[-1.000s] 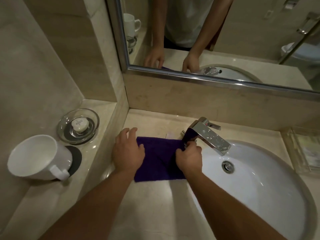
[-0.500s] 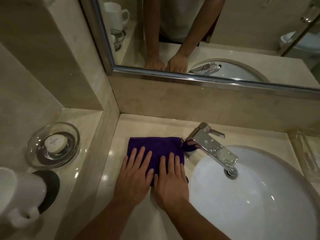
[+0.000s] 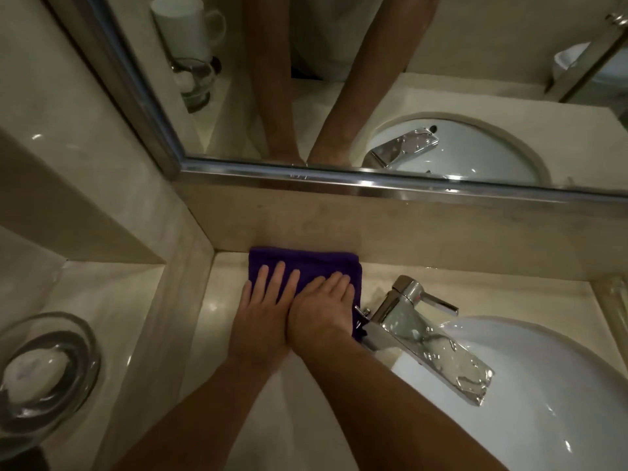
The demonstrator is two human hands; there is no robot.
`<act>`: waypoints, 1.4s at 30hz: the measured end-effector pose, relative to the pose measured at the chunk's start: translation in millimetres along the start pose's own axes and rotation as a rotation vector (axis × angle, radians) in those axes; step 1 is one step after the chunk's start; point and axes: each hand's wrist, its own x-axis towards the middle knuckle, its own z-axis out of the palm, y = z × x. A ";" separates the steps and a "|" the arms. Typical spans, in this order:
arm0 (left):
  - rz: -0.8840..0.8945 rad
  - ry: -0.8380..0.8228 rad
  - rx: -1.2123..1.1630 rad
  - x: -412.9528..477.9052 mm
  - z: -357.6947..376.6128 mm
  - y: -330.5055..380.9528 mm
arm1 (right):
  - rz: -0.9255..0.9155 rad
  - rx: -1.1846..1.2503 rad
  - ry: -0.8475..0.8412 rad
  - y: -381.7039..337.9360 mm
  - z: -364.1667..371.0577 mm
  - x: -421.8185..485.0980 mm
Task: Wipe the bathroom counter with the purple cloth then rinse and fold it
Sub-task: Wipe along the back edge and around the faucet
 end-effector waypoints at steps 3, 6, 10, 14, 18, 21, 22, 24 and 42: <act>0.005 -0.005 -0.006 3.2 -3.8 2.4 | -0.001 -0.001 -0.013 0.5 -9.7 3.8; -0.005 0.009 -0.014 2.6 -6.3 9.5 | -0.001 0.002 -0.028 7.2 -17.9 3.2; -0.002 0.002 -0.037 4.9 -10.8 18.0 | 0.027 -0.021 -0.084 15.2 -32.4 5.3; 0.071 -0.004 -0.040 11.3 -14.6 28.7 | -0.005 -0.105 -0.140 29.6 -46.5 2.1; 0.117 -0.038 -0.118 16.3 -27.3 39.1 | -0.019 -0.147 -0.162 39.2 -51.0 4.5; 0.145 -0.047 -0.173 16.4 -36.8 40.7 | -0.060 -0.141 -0.185 45.4 -63.2 5.6; 0.160 -0.057 -0.184 15.5 -39.3 38.1 | -0.085 -0.148 -0.186 47.0 -69.4 4.1; 0.210 -0.038 -0.195 12.9 -48.9 28.3 | -0.156 -0.183 -0.121 48.4 -80.1 -0.5; 0.289 -0.513 -0.063 32.8 -87.5 10.7 | -0.245 0.166 -0.406 120.2 -84.3 29.4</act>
